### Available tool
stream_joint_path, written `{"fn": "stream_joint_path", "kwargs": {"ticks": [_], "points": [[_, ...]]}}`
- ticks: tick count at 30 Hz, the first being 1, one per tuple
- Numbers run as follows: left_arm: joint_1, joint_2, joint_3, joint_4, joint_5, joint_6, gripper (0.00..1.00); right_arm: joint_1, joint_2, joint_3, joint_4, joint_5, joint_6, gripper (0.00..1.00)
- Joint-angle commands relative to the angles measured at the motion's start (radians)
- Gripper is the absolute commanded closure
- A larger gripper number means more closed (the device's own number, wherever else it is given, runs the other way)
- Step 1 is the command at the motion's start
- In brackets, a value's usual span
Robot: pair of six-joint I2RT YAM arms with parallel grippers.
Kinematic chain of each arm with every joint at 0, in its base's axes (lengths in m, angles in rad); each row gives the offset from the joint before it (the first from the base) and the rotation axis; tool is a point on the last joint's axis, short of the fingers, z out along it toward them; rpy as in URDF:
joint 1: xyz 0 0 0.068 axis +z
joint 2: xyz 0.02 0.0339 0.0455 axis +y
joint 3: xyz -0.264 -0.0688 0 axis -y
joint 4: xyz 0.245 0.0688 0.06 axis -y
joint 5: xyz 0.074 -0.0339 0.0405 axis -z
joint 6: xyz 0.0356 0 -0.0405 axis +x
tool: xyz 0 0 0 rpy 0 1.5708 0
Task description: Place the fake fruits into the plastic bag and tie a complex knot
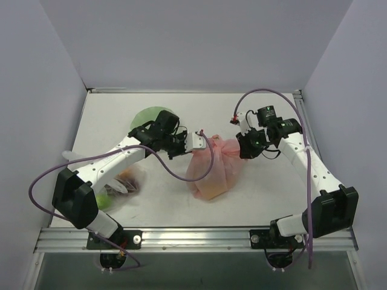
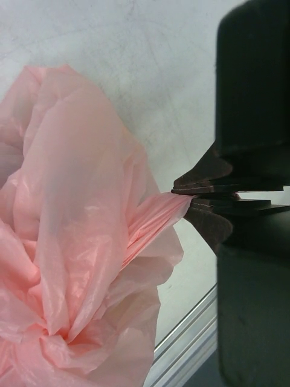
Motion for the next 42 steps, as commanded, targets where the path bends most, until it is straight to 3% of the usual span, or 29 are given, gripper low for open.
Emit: {"fn": "stream_joint_path", "kwargs": {"ticks": [1, 10, 23, 31, 36, 42], "points": [[0.071, -0.092, -0.042, 0.006, -0.124, -0.100, 1.00, -0.058, -0.057, -0.041, -0.029, 0.156, -0.039, 1.00], [0.219, -0.162, -0.160, 0.011, -0.129, -0.147, 1.00, -0.204, -0.094, -0.131, 0.010, 0.233, -0.151, 1.00], [0.302, -0.156, -0.257, 0.022, -0.110, -0.100, 1.00, -0.374, -0.063, -0.291, 0.144, 0.257, -0.259, 1.00], [0.306, -0.110, -0.246, 0.023, -0.113, -0.083, 1.00, -0.384, -0.037, -0.302, 0.162, 0.248, -0.254, 1.00], [0.303, -0.141, -0.103, -0.104, -0.024, -0.094, 1.00, -0.369, -0.120, -0.212, 0.036, 0.087, -0.282, 1.00], [0.302, -0.204, 0.013, -0.243, 0.060, -0.112, 1.00, -0.229, -0.181, -0.126, -0.092, 0.062, -0.250, 1.00]]}}
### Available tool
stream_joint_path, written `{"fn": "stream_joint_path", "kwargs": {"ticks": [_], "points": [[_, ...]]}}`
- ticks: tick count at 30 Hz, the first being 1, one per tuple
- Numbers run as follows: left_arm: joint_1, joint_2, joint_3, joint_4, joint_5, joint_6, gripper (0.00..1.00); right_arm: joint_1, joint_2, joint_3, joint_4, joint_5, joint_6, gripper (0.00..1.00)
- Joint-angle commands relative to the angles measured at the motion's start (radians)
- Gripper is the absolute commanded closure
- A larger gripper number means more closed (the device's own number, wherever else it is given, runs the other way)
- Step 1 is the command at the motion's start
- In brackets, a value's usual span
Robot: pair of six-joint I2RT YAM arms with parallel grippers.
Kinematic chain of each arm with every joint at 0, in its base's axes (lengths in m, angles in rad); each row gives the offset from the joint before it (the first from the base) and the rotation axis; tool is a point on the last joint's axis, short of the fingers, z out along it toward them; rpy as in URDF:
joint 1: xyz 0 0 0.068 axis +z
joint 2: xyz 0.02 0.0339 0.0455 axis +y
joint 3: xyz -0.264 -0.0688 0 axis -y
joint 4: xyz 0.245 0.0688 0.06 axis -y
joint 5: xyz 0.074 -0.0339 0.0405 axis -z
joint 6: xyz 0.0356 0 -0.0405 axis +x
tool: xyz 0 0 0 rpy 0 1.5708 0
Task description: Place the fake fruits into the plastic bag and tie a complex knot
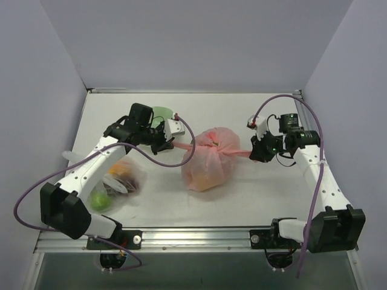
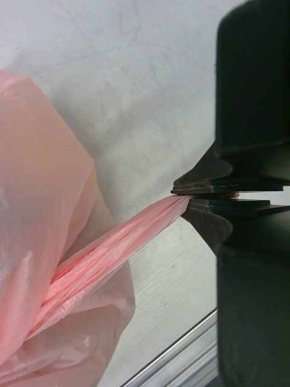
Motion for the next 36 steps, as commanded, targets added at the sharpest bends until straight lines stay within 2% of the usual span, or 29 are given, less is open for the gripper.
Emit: {"fn": "stream_joint_path", "kwargs": {"ticks": [1, 7, 16, 17, 19, 20, 22, 23, 24, 25, 26, 27, 29, 33, 36], "points": [[0.095, -0.087, 0.066, -0.242, -0.100, 0.015, 1.00, 0.037, -0.031, 0.041, -0.180, 0.267, -0.025, 1.00], [0.095, -0.160, -0.015, -0.268, -0.089, 0.015, 1.00, 0.146, -0.036, 0.016, -0.231, 0.265, 0.030, 1.00], [0.098, -0.166, -0.239, -0.109, -0.112, -0.089, 1.00, 0.237, -0.005, -0.126, -0.130, 0.238, 0.141, 0.99], [0.098, -0.172, -0.249, -0.087, -0.111, -0.100, 0.89, 0.239, -0.011, -0.135, -0.124, 0.231, 0.147, 0.92], [0.098, -0.182, -0.262, -0.069, -0.103, -0.136, 0.85, 0.249, -0.033, -0.151, -0.107, 0.224, 0.159, 0.86], [0.098, -0.194, -0.262, -0.062, -0.091, -0.144, 0.80, 0.251, -0.040, -0.162, -0.104, 0.221, 0.171, 0.78], [0.098, -0.211, -0.255, -0.062, -0.073, -0.169, 0.59, 0.249, -0.062, -0.162, -0.105, 0.214, 0.182, 0.69], [0.098, -0.231, -0.241, -0.067, -0.056, -0.179, 0.52, 0.248, -0.069, -0.154, -0.107, 0.213, 0.198, 0.55], [0.098, -0.241, -0.229, -0.072, -0.048, -0.193, 0.37, 0.249, -0.080, -0.146, -0.110, 0.208, 0.204, 0.49], [0.098, -0.255, -0.217, -0.076, -0.040, -0.202, 0.30, 0.243, -0.109, -0.136, -0.122, 0.199, 0.210, 0.43], [0.100, -0.286, -0.191, -0.085, -0.031, -0.213, 0.19, 0.239, -0.126, -0.107, -0.128, 0.175, 0.218, 0.30], [0.100, -0.298, -0.175, -0.090, -0.020, -0.242, 0.07, 0.228, -0.149, -0.087, -0.136, 0.155, 0.231, 0.22], [0.100, -0.324, -0.137, -0.098, -0.032, -0.299, 0.02, 0.175, -0.162, -0.036, -0.174, 0.112, 0.247, 0.03], [0.115, -0.311, 0.030, -0.157, -0.080, -0.412, 0.03, 0.044, -0.189, 0.099, -0.196, 0.003, 0.294, 0.00], [0.127, -0.265, 0.113, -0.202, -0.151, -0.501, 0.03, -0.013, -0.165, 0.148, -0.193, 0.013, 0.339, 0.00]]}}
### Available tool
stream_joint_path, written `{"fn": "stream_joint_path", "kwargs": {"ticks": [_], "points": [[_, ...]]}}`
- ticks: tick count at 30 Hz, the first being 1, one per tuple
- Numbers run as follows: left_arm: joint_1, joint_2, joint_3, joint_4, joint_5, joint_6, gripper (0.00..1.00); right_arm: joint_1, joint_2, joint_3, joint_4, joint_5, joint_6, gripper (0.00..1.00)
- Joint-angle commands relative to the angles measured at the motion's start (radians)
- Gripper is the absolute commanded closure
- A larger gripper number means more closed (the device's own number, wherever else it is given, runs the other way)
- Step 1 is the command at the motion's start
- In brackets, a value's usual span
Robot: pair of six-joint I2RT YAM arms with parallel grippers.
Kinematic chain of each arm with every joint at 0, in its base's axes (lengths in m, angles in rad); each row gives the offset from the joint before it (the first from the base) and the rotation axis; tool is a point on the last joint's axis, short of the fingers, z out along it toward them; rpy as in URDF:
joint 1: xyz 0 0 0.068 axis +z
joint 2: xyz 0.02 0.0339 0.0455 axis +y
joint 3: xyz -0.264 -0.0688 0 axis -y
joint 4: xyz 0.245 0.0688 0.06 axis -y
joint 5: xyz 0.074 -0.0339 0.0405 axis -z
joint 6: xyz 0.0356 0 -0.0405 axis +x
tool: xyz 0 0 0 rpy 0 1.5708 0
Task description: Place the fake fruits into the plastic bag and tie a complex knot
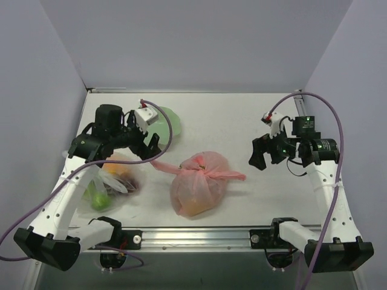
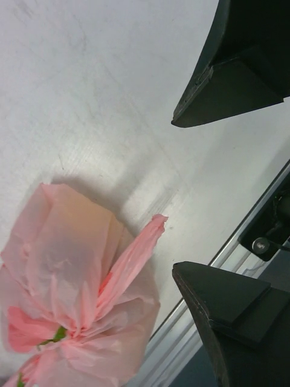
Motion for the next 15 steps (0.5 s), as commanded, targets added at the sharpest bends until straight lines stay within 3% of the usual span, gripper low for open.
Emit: {"fn": "stream_joint_path", "kwargs": {"ticks": [1, 6, 15], "points": [[0.027, 0.047, 0.162, -0.073, -0.083, -0.157, 0.03, -0.046, 0.025, 0.075, -0.047, -0.015, 0.103, 0.00], [0.093, 0.142, 0.270, -0.155, -0.127, -0.282, 0.03, -0.092, 0.131, 0.100, -0.030, 0.063, 0.221, 0.00], [0.200, 0.145, -0.002, -0.005, -0.137, -0.370, 0.03, -0.082, 0.107, -0.081, 0.143, 0.102, 0.413, 0.00]]}}
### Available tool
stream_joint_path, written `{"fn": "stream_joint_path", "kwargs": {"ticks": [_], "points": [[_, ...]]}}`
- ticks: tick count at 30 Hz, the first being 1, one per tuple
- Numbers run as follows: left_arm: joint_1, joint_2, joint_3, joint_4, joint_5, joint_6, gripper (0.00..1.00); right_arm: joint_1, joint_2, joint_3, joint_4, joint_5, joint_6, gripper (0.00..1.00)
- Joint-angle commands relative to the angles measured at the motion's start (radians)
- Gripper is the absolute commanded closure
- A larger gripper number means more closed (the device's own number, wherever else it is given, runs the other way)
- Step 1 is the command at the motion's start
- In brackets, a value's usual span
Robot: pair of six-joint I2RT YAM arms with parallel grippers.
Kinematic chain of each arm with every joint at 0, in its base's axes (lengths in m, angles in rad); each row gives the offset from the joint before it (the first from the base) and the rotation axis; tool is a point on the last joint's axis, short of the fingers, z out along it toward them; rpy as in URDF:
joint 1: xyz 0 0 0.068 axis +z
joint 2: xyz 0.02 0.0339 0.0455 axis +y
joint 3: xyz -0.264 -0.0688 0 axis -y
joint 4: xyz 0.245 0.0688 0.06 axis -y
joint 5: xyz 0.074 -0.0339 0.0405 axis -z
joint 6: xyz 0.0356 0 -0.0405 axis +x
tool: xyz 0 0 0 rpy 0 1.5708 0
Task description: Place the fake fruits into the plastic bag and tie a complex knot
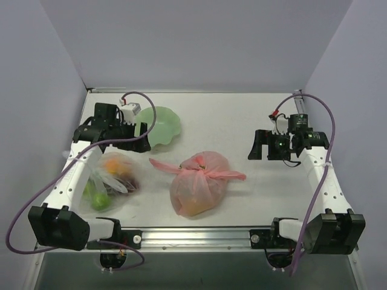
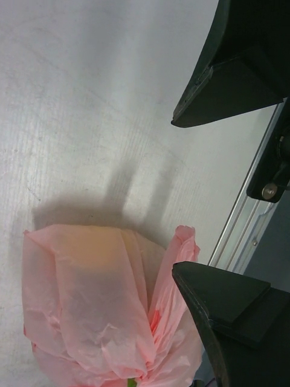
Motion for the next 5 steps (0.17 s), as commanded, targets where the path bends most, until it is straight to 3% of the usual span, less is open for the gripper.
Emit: {"fn": "stream_joint_path", "kwargs": {"ticks": [1, 5], "points": [[0.019, 0.001, -0.058, 0.064, -0.029, -0.059, 0.03, 0.015, -0.044, -0.049, 0.054, 0.031, 0.086, 0.00], [0.025, -0.001, -0.077, 0.078, -0.039, -0.055, 0.02, 0.054, -0.076, -0.089, 0.067, 0.054, 0.074, 0.00]]}}
